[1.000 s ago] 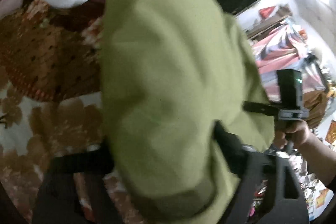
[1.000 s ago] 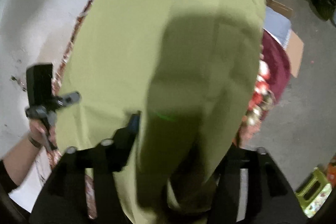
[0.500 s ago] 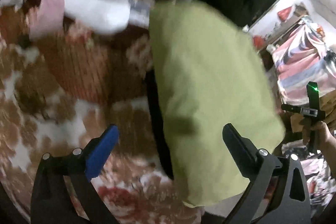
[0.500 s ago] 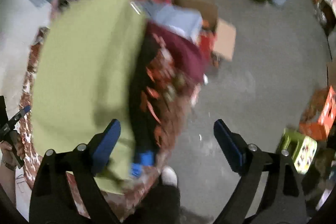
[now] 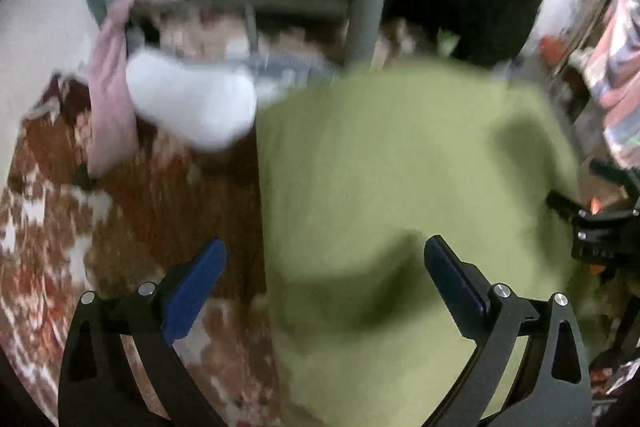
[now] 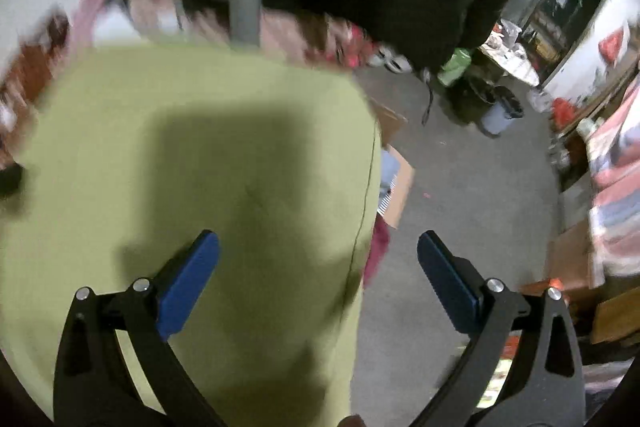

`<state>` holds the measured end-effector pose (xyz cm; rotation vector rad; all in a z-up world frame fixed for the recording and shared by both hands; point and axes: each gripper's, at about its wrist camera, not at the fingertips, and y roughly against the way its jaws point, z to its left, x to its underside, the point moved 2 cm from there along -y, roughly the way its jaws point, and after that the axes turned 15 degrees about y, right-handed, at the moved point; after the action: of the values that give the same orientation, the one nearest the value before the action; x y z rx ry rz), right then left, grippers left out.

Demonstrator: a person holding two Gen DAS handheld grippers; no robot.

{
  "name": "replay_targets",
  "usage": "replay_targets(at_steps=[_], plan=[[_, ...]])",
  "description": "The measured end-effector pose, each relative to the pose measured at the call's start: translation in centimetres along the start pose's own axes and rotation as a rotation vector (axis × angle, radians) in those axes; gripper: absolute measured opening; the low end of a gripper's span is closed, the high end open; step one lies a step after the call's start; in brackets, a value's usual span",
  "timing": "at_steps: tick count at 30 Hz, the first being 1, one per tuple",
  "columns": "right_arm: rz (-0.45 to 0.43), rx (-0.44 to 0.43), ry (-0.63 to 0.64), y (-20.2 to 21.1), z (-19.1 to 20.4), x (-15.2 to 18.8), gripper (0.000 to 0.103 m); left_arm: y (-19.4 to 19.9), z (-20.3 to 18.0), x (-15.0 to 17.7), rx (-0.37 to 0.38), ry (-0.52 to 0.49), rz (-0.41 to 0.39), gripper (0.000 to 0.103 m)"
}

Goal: Fold large clothes
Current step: 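Carry the folded jacket with both grippers onto the blue garment stack, then open both grippers and withdraw from the stacked jacket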

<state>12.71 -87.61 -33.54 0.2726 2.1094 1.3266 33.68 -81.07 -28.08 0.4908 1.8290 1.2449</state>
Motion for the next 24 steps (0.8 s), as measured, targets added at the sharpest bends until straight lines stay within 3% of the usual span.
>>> replay_targets(at_steps=[2, 5, 9, 13, 17, 24], plan=[[-0.035, -0.033, 0.035, -2.2, -0.1, 0.8, 0.098, -2.0, 1.2, 1.1, 0.041, 0.049, 0.049, 0.099], [-0.074, -0.010, 0.085, -3.2, -0.6, 1.7, 0.098, -3.8, 3.1, 2.1, 0.122, 0.184, 0.118, 0.099], [-0.086, 0.034, 0.113, -2.7, -1.8, 3.6, 0.098, -3.0, 3.2, 2.7, 0.092, 0.146, 0.073, 0.099], [-0.046, 0.041, 0.033, -0.4, -4.8, 5.6, 0.098, 1.6, 5.3, 3.2, -0.015, 0.145, -0.018, 0.098], [-0.116, 0.028, -0.025, 4.3, -5.7, 8.9, 0.098, 8.0, 6.7, 5.8, 0.051, 0.215, -0.111, 0.098], [-0.194, 0.009, -0.121, 14.3, -2.0, 16.7, 0.098, 17.6, 3.7, 15.1, 0.086, 0.104, -0.218, 0.098]])
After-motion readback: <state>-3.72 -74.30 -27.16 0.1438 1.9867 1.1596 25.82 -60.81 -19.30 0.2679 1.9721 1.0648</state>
